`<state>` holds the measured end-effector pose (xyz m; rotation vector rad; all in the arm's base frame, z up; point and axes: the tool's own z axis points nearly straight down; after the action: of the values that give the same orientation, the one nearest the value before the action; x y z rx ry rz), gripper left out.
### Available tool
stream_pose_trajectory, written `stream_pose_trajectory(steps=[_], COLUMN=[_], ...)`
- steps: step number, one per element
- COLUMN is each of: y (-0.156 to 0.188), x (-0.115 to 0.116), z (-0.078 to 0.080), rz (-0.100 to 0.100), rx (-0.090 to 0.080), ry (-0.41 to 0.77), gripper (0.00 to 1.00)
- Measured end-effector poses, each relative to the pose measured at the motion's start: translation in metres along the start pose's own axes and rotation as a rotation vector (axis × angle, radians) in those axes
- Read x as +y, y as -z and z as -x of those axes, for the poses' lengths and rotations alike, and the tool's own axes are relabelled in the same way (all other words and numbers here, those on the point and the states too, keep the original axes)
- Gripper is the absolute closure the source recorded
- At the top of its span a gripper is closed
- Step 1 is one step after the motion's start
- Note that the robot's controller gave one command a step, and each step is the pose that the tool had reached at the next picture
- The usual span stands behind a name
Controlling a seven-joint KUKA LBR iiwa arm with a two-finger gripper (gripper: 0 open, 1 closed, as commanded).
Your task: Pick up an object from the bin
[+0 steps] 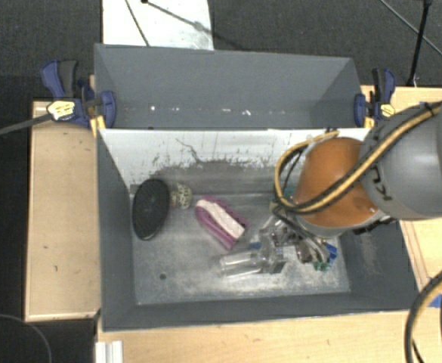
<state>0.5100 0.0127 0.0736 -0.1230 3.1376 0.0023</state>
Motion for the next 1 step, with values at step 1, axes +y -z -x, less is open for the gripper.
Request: stream_pose_trajectory(steps=[1], y=[0.0], x=[0.0], z=[0.0], rz=[0.0], rx=[0.0], ry=[-0.001], gripper=[1.0])
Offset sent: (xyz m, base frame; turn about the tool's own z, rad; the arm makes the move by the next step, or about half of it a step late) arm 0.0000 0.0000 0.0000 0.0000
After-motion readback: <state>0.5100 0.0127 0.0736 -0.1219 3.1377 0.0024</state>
